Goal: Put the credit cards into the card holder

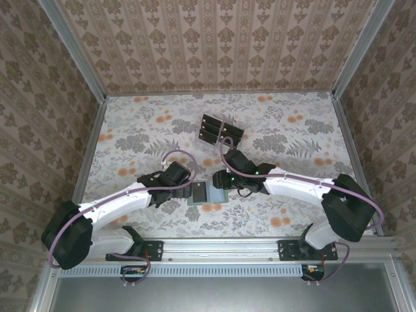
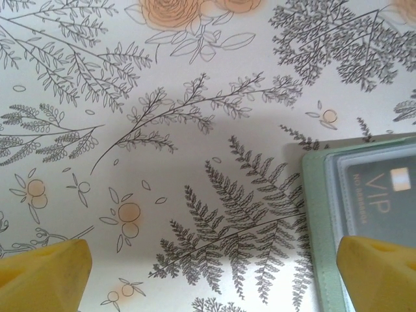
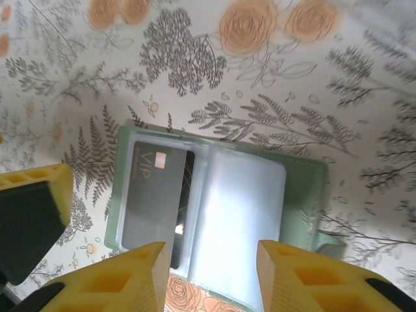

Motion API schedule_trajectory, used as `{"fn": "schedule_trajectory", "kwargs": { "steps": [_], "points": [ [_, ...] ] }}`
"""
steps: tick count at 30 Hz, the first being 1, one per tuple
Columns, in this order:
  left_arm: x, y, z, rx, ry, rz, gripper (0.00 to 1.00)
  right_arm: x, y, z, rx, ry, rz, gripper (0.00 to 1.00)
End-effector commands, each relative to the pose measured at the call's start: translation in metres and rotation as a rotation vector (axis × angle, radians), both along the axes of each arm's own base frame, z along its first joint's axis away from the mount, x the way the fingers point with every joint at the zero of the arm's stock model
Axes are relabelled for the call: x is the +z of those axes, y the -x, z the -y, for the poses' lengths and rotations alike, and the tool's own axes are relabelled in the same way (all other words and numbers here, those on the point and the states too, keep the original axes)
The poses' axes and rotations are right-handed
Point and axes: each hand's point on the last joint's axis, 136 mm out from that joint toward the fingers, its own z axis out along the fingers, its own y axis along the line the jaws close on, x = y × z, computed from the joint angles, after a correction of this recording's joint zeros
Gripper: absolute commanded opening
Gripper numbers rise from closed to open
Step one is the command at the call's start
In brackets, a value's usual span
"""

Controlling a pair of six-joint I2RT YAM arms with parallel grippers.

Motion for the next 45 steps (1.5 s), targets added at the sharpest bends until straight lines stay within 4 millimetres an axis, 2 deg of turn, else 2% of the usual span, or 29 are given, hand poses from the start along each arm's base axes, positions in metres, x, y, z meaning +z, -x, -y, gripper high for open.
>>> {"fn": "schedule_trajectory", "kwargs": {
  "steps": [1, 5, 10, 16, 21, 25, 30, 33, 38, 45],
  "points": [
    [0.01, -0.006, 0.008, -0.002, 0.037, 0.016, 1.0, 0.009, -0.001, 0.027, -0.03, 0.088, 0.044, 0.42],
    [0.014, -0.01, 0.016, -0.01, 0.13, 0.031, 1.0, 0.012, 0.002, 0.05, -0.069, 0.141, 0.075, 0.51],
    [0.012, -0.016, 0.015, 0.017, 0.21, 0.027, 1.0, 0.004, 0.004, 0.064, -0.084, 0.201, 0.08, 0.53],
    [0.006, -0.023, 0.013, 0.046, 0.275, 0.017, 1.0, -0.013, 0.0, 0.045, -0.037, 0.194, 0.041, 0.54],
    [0.005, -0.023, 0.021, 0.026, 0.33, 0.016, 1.0, -0.029, -0.004, 0.037, -0.017, 0.219, 0.013, 0.54],
    [0.003, -0.021, 0.029, 0.002, 0.371, 0.007, 1.0, -0.038, -0.004, 0.042, -0.034, 0.239, 0.011, 0.46],
    [-0.003, -0.018, 0.037, -0.013, 0.405, -0.009, 1.0, -0.045, -0.001, 0.049, -0.057, 0.237, 0.007, 0.22],
    [-0.006, -0.017, 0.044, -0.027, 0.413, -0.014, 1.0, -0.048, 0.001, 0.05, -0.058, 0.229, -0.001, 0.11],
    [-0.009, -0.015, 0.057, -0.056, 0.422, -0.014, 1.0, -0.052, 0.004, 0.049, -0.056, 0.215, -0.01, 0.02],
    [-0.018, -0.013, 0.068, -0.079, 0.412, -0.031, 1.0, -0.052, 0.007, 0.048, -0.06, 0.192, -0.017, 0.0]
  ]
}}
